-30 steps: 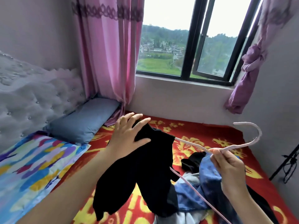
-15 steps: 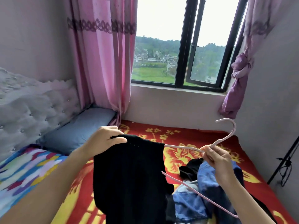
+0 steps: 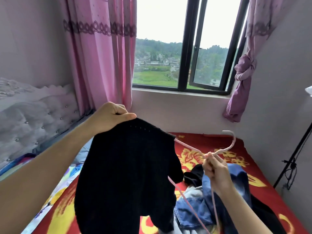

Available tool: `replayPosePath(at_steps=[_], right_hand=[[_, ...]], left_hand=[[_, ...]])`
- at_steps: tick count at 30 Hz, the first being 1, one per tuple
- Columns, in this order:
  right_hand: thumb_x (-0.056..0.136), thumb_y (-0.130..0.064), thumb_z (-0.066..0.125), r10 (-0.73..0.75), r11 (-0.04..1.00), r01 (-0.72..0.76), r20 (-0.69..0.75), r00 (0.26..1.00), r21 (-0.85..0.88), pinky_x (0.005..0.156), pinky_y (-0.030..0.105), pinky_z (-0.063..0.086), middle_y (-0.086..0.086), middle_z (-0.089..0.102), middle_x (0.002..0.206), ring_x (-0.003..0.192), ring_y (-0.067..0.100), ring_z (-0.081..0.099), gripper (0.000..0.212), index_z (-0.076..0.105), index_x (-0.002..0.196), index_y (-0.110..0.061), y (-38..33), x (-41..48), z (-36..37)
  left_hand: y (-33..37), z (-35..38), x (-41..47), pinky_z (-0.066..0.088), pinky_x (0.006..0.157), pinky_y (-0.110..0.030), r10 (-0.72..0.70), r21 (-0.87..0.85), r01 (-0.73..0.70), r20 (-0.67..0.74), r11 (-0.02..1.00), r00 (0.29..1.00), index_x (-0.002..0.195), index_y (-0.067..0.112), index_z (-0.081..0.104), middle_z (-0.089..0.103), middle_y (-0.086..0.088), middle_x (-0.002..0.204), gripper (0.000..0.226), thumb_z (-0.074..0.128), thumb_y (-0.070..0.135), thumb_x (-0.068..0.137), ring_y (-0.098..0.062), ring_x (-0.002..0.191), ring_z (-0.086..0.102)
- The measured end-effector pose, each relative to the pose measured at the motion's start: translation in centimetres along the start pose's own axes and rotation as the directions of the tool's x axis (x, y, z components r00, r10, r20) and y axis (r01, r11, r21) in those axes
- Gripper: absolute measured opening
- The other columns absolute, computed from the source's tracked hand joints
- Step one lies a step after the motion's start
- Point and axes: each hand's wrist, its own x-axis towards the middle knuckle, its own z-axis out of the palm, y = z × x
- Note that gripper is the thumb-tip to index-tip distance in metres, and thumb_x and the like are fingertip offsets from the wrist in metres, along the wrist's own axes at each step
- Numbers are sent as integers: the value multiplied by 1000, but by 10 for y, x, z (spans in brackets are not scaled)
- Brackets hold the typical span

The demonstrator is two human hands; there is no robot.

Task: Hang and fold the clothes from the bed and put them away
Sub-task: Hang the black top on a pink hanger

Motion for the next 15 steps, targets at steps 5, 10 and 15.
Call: replayPosePath(at_steps=[5, 10, 15], right_hand=[[95, -7, 48, -248, 941, 249, 34, 968, -227, 44, 11, 28, -11, 35, 46, 43, 2, 28, 29, 49, 67, -2, -2, -9, 22], [95, -11, 49, -221, 965, 212, -39, 975, -155, 41, 8, 27, -12, 35, 43, 40, 0, 28, 33, 46, 62, -6, -2, -17, 30], [94, -8, 51, -233, 942, 231, 20, 972, -243, 43, 12, 28, -11, 40, 43, 41, 1, 31, 29, 59, 66, -4, -2, -13, 43]], left_hand=[[4, 10, 7, 37, 55, -14, -20, 154, -9, 188, 988, 982, 41, 11, 47, 46, 1, 56, 48, 73, 25, 79, -8, 47, 40], [-14, 4, 1, 43, 86, -36, -75, 414, -14, 198, 910, 977, 71, 14, 70, 62, 4, 84, 29, 59, 32, 91, -11, 81, 54], [6, 29, -13, 45, 87, -40, 279, 423, -351, 225, 835, 934, 115, 17, 68, 69, -3, 104, 29, 58, 32, 91, -24, 96, 62]])
